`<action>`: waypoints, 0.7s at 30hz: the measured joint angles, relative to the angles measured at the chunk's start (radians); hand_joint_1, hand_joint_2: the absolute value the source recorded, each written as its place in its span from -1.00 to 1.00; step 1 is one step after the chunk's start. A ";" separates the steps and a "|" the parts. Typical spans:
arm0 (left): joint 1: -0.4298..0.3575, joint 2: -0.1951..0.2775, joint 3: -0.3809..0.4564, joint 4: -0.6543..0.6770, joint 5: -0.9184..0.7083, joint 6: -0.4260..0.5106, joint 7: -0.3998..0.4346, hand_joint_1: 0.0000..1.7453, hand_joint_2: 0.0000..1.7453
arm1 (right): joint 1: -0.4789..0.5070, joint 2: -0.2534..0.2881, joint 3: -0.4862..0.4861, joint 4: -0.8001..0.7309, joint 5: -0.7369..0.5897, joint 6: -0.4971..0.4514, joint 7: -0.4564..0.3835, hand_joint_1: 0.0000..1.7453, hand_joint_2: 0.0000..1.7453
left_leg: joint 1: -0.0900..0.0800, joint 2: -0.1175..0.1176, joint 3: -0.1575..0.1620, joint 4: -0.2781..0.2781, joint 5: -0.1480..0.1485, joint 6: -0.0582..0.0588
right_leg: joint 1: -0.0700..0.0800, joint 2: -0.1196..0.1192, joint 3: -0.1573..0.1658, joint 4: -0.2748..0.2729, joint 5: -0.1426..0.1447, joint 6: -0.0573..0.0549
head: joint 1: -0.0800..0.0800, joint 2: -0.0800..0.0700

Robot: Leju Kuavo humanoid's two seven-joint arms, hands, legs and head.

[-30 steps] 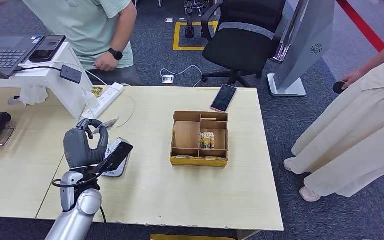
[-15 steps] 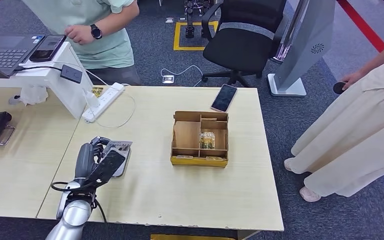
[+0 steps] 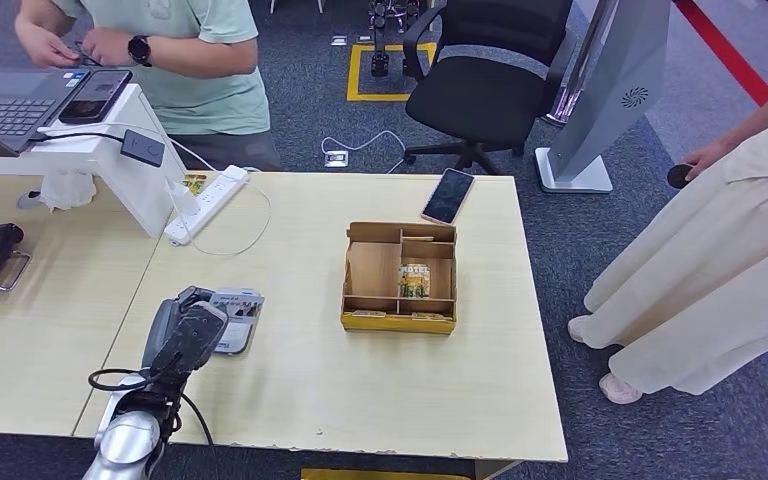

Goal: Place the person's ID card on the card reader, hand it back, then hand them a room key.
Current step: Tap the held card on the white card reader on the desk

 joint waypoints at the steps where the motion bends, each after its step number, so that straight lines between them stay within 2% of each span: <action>1: 0.000 0.001 0.000 0.000 -0.005 -0.002 0.005 1.00 1.00 | 0.000 0.000 0.000 0.000 0.000 0.000 0.000 -1.00 -1.00 | 0.000 0.000 0.000 0.000 0.000 0.000 | 0.000 0.000 0.000 0.000 0.000 0.000 | 0.000 0.000; 6: -0.002 0.004 0.000 0.000 -0.049 -0.003 0.026 1.00 1.00 | 0.000 0.000 0.000 0.000 0.010 0.000 0.000 -1.00 -1.00 | 0.000 0.000 0.000 0.000 0.000 0.000 | 0.000 0.000 0.000 0.000 0.000 0.000 | 0.000 0.000; 11: -0.012 0.002 0.000 0.002 -0.098 0.039 0.027 1.00 1.00 | -0.001 0.000 0.000 0.000 0.016 0.000 0.004 -1.00 -1.00 | 0.000 0.000 0.000 0.000 0.000 0.000 | 0.000 0.000 0.000 0.000 0.000 0.000 | 0.000 0.000; 21: -0.038 0.001 0.000 0.021 -0.116 0.044 0.044 1.00 1.00 | -0.001 0.000 0.000 0.000 0.016 0.000 0.001 -1.00 -1.00 | 0.000 0.000 0.000 0.000 0.000 0.000 | 0.000 0.000 0.000 0.000 0.000 0.000 | 0.000 0.000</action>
